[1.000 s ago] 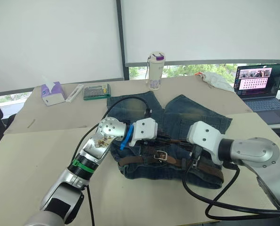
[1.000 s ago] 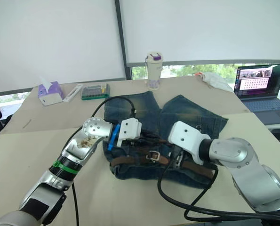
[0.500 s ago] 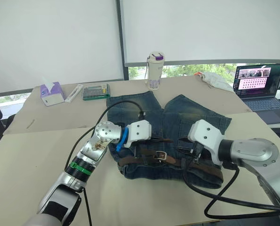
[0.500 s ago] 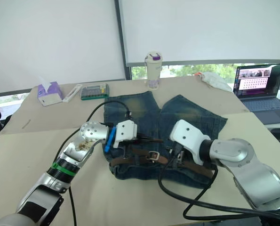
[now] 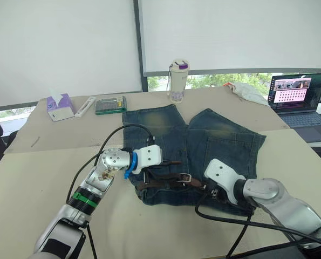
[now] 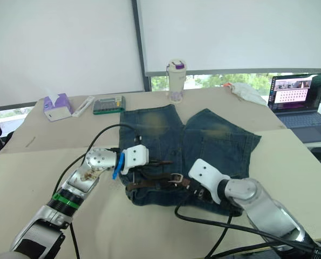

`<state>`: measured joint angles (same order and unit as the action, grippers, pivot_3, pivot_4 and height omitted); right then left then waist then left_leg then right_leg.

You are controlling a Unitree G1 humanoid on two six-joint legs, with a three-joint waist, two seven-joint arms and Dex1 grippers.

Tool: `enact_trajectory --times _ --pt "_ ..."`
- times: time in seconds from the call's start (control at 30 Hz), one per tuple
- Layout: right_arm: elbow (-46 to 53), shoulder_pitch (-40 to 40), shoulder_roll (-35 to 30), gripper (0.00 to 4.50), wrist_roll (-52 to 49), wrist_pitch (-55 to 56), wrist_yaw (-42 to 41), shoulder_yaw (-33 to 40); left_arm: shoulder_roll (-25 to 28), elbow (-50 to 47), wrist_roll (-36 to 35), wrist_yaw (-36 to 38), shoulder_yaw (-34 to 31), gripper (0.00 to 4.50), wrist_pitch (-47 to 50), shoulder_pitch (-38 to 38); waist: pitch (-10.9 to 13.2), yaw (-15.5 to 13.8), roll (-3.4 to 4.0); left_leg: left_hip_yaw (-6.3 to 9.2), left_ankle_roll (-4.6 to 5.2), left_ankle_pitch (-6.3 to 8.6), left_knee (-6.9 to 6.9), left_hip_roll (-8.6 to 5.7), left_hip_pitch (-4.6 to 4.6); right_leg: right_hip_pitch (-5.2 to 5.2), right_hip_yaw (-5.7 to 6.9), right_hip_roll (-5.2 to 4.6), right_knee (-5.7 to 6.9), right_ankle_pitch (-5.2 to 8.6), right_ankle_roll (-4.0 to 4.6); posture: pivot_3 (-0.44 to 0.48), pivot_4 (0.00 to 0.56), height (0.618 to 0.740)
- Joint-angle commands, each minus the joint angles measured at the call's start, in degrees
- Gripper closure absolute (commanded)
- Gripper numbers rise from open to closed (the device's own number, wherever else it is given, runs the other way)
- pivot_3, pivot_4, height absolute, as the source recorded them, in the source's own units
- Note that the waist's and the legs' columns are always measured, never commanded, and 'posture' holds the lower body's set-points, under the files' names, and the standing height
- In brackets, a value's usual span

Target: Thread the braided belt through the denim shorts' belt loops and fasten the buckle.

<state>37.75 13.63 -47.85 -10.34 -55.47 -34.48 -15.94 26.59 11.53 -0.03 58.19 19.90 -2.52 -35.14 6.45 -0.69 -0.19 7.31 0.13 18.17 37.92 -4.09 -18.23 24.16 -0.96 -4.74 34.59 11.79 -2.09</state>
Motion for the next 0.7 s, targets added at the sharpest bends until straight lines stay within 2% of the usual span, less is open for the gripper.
enact_trajectory --times 0.03,0.27,0.43,0.7 --pt "-0.84 1.45 -0.31 2.27 2.53 2.53 0.48 -0.8 1.06 -3.05 0.38 0.52 -0.67 4.5 -1.37 0.28 0.0 0.03 0.0 0.0 0.0 0.0 0.0 0.0 0.0 0.0 0.0 0.0 0.0 0.0 0.0 0.0 0.15 0.74" --pt "-1.19 1.7 1.66 4.48 2.51 2.86 0.73 -0.11 2.28 -0.61 4.32 2.77 2.67 4.5 -8.96 0.04 0.0 -0.06 0.0 0.0 0.0 0.0 0.0 -0.01 0.01 -0.03 0.0 -0.01 -0.02 0.0 0.0 0.0 0.15 0.74" --pt "0.41 0.29 3.1 4.48 0.87 2.59 0.35 3.81 2.14 4.3 7.16 4.97 5.52 4.5 -16.01 -2.18 0.0 -0.01 0.0 0.0 0.0 0.0 0.0 0.01 0.01 -0.02 0.0 0.01 -0.01 0.0 0.01 0.0 0.15 0.74" --pt "3.85 -1.45 2.92 4.48 0.7 3.4 -0.05 3.89 -1.72 7.48 5.95 6.27 5.3 4.5 -15.44 -4.57 -0.01 -0.09 0.01 0.0 0.03 0.01 0.0 -0.03 0.0 -0.05 0.03 0.0 -0.01 0.0 0.0 0.0 0.15 0.74"
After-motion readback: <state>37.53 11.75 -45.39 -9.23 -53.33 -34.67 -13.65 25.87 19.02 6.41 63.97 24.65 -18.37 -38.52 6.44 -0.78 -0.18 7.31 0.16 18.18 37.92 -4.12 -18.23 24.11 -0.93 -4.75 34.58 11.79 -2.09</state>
